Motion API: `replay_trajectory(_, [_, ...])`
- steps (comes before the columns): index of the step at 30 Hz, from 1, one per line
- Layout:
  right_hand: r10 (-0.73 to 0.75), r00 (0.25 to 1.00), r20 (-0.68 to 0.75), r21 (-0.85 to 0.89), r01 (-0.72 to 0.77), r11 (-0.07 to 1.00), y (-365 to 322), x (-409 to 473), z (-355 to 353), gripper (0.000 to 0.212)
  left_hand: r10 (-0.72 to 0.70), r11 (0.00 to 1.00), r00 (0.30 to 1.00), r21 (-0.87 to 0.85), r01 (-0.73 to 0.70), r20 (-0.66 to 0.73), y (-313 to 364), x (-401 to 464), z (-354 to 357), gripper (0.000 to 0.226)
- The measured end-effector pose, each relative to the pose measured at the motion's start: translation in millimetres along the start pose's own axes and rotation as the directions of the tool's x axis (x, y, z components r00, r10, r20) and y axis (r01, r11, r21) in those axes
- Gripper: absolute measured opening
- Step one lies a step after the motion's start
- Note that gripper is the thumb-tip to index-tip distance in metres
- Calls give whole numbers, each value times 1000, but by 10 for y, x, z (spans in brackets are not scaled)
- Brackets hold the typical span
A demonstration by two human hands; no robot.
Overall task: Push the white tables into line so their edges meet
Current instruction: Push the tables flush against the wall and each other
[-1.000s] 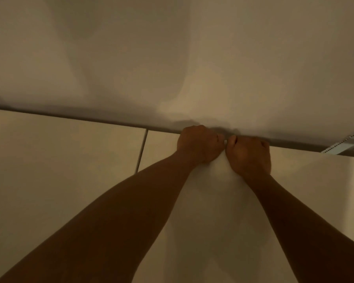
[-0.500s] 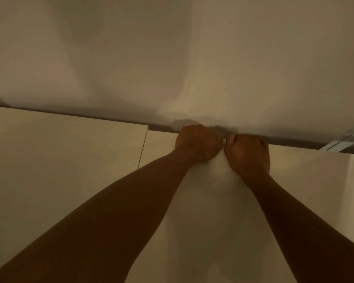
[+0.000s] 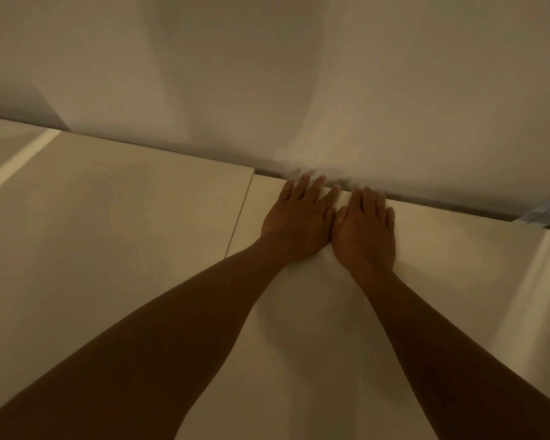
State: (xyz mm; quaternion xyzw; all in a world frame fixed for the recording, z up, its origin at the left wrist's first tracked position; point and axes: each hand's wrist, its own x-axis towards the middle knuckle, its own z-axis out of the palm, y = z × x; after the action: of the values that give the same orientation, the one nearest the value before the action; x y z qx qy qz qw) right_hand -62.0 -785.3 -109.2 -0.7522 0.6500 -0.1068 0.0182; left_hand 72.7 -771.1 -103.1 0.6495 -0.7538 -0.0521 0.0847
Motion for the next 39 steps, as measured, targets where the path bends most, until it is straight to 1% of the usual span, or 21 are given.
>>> replay_trajectory(3, [-31, 998, 49, -7, 32, 999, -35, -262, -29, 58, -39, 999, 998, 9, 39, 49, 70, -341, -9, 58])
replay_trajectory(7, [-122, 990, 75, 16, 121, 993, -103, -745, -143, 58, -118, 993, 992, 0, 118, 36, 222, -966, -34, 62])
replay_trajectory(11, [-200, 976, 92, 24, 198, 980, -146, -1303, -220, 58, -188, 982, 982, 8, 187, 36, 430, -1599, -67, 71])
replay_trajectory(13, [-224, 971, 87, 29, 222, 975, -153, -1575, -243, 58, -218, 976, 976, -3, 218, 23, 523, -1890, -61, 69])
replay_trajectory(17, [-254, 964, 84, 35, 252, 967, -161, -2051, -292, 57, -210, 978, 978, 13, 210, 17, 624, -2373, -42, 66])
replay_trajectory(23, [-265, 963, 46, 59, 262, 963, -177, -2801, -361, 55, -163, 987, 986, 1, 163, 35, 752, -2998, -111, 74])
replay_trajectory(25, [-258, 966, 17, 53, 257, 965, -169, -3079, -408, 55, -174, 985, 984, -9, 174, 26, 878, -3296, -117, 72])
replay_trajectory(28, [-275, 959, 71, 53, 271, 961, -199, -3511, -498, 56, -222, 975, 975, -8, 222, -29, 1048, -3806, -70, 63])
replay_trajectory(30, [-284, 956, 74, 57, 280, 958, -192, -3769, -571, 56, -235, 972, 971, -12, 235, -44, 1137, -4072, -51, 64])
replay_trajectory(33, [-302, 952, 49, 96, 297, 950, -125, -4059, -634, 58, -232, 973, 973, 16, 232, -8, 1185, -4288, -42, 66])
replay_trajectory(36, [-329, 944, 28, 144, 322, 936, 6, -4212, -688, 58, -275, 961, 961, 31, 274, 12, 1277, -4362, -42, 68])
replay_trajectory(39, [-351, 936, 37, 142, 342, 929, 187, -4307, -773, 59, -281, 958, 959, 62, 279, 31, 1429, -4388, -23, 68])
